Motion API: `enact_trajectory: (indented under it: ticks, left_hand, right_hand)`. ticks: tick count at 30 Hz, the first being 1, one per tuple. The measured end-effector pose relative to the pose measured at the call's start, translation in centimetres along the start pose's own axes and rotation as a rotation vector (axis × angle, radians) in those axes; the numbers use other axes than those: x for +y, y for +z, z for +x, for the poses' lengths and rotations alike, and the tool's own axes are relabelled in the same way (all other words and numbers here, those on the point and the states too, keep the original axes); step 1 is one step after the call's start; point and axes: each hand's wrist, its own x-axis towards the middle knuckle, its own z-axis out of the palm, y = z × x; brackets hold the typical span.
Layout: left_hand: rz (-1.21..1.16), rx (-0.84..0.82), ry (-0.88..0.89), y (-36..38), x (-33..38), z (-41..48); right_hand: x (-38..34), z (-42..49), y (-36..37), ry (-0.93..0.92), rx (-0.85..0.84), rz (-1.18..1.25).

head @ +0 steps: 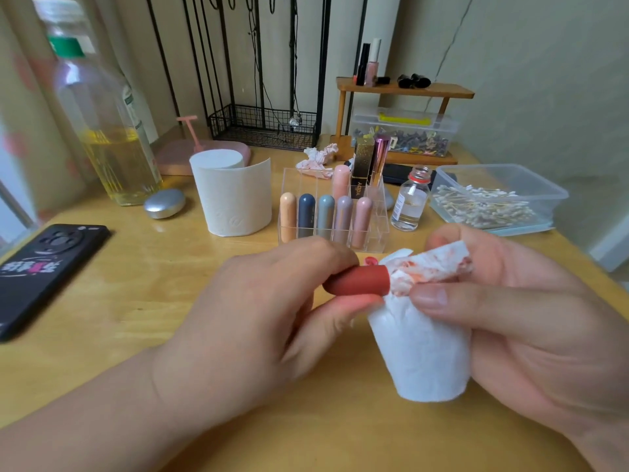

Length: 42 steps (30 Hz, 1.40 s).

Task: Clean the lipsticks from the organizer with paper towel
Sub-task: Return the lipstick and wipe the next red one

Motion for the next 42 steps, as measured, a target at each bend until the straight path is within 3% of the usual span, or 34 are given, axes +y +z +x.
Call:
enact_trajectory:
  ticks: [3,5,7,10,12,14,16,19,22,26,28,32,36,38,42]
  left_hand:
    - [-0.416,-0.022,-0.225,0.3,0.6,-0.3]
    - [-0.879,-0.161,-0.527,0.7,0.4,-0.2]
    - [-1.275,-0.372,-0.737,0.9,0.0,0.1]
    - [-1.604,-0.488,-0.834,0.9,-0.1,0.1]
    - [-1.561,-0.408,-0.845,1.0,0.4,0.2]
    - [-1.25,-0.301,-0.787,1.3,0.9,0.1]
    - [-0.813,-0.201,-0.591,1.2,0.9,-0.1]
    - [-0.21,-0.043,-0.146,0.4,0.6,-0.5]
    - [0.008,0.013,-0.018,0.3,0.3,-0.4]
    - [-0.147,0.065,-0.034,0.6,-0.1,-0.1]
    - [-0.381,0.043,-0.21,0.7,-0.1,-0.1]
    - [-1.04,-0.22,-0.669,1.3,-0.7,-0.2]
    - [-1.5,-0.461,-0.755,1.1,-0.5,-0.1]
    - [-1.479,-0.405,-0.754,1.2,-0.4,-0.1]
    - [-1.01,-0.202,-0.67,1.8,0.5,-0.4]
  right_hand:
    - [0.6,-0.1,0.3,-0.134,0.0,-0.249]
    - [1.2,-0.3,0.3,-0.257,0.097,-0.435]
    - [1.4,-0.4,0.2,-0.374,0.071,-0.566]
    - [1.5,-0.5,-0.2,-0.485,0.015,-0.815]
    - [1.3,-0.6,0.0,-0.463,0.05,-0.838]
    - [1.0,-0.6,0.4,-0.321,0.107,-0.7]
    - [0.7,-0.6,0.4,-0.14,0.134,-0.539]
    - [0.2,-0.2,1.0,0.036,0.164,-0.237]
    - [-0.2,0.2,1.7,0.08,0.241,-0.157]
    - [0.0,0.5,1.0,-0.061,0.22,-0.295]
    - [0.5,0.1,0.6,-0.157,0.175,-0.439]
    - [1.6,-0.4,0.0,-0.385,0.086,-0.596]
    - [2.1,-0.5,-0.7,-0.458,-0.003,-0.832]
    - [1.7,-0.6,-0.5,-0.404,0.035,-0.82]
    - [0.7,-0.4,0.2,-0.181,0.076,-0.637]
